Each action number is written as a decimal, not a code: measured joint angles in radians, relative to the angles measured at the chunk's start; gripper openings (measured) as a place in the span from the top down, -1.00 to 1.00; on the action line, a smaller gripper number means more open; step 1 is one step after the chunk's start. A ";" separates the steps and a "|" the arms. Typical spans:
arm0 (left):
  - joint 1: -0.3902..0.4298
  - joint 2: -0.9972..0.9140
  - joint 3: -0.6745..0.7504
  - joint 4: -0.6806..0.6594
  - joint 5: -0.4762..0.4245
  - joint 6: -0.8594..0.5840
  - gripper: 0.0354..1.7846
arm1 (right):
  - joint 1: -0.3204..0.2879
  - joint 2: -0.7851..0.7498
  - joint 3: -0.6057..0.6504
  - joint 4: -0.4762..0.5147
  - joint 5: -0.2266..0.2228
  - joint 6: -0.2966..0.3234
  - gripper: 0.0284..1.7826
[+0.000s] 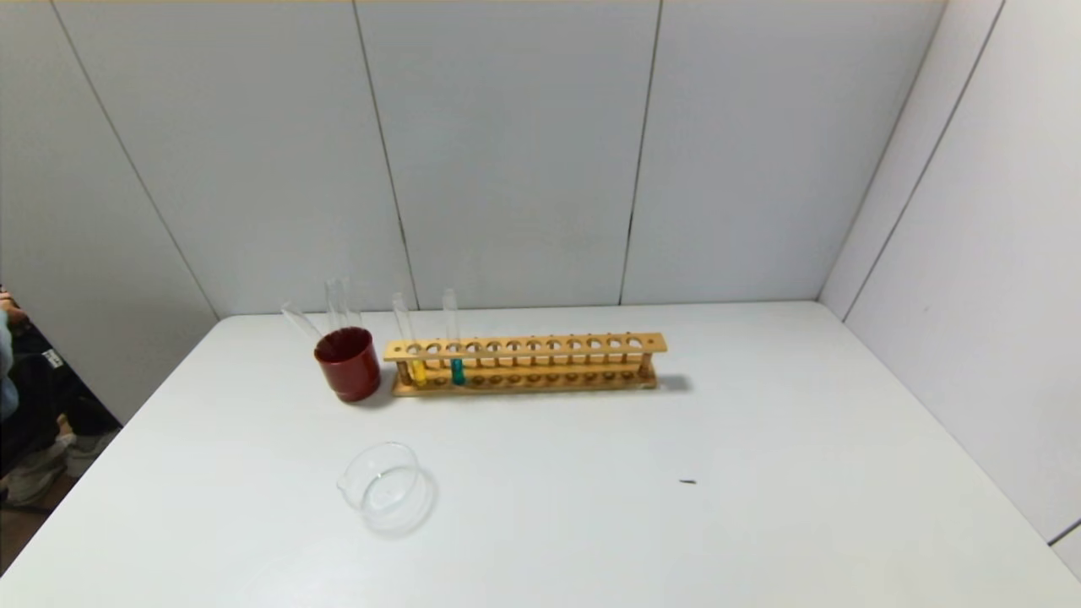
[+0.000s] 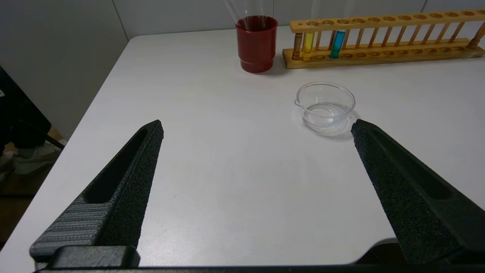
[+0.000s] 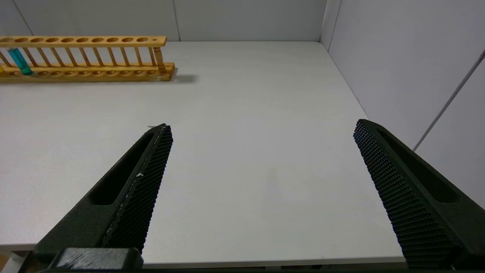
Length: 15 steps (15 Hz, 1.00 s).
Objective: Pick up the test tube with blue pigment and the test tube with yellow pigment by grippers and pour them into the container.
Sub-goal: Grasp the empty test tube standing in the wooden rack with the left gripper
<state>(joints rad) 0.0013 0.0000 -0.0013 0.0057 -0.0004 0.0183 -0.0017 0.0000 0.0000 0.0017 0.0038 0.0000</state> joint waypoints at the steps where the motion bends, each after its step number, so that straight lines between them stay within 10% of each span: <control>1: 0.000 0.000 -0.001 0.000 -0.003 0.017 -0.96 | 0.000 0.000 0.000 0.000 0.000 0.000 -0.96; 9: -0.001 0.092 -0.324 0.221 -0.176 0.031 -0.96 | 0.000 0.000 0.000 0.000 0.000 0.000 -0.96; 15: -0.003 0.531 -0.587 0.117 -0.201 0.021 -0.96 | 0.000 0.000 0.000 0.000 0.000 0.000 -0.96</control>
<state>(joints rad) -0.0013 0.5315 -0.5879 0.1226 -0.2015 0.0398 -0.0017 0.0000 0.0000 0.0017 0.0043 0.0000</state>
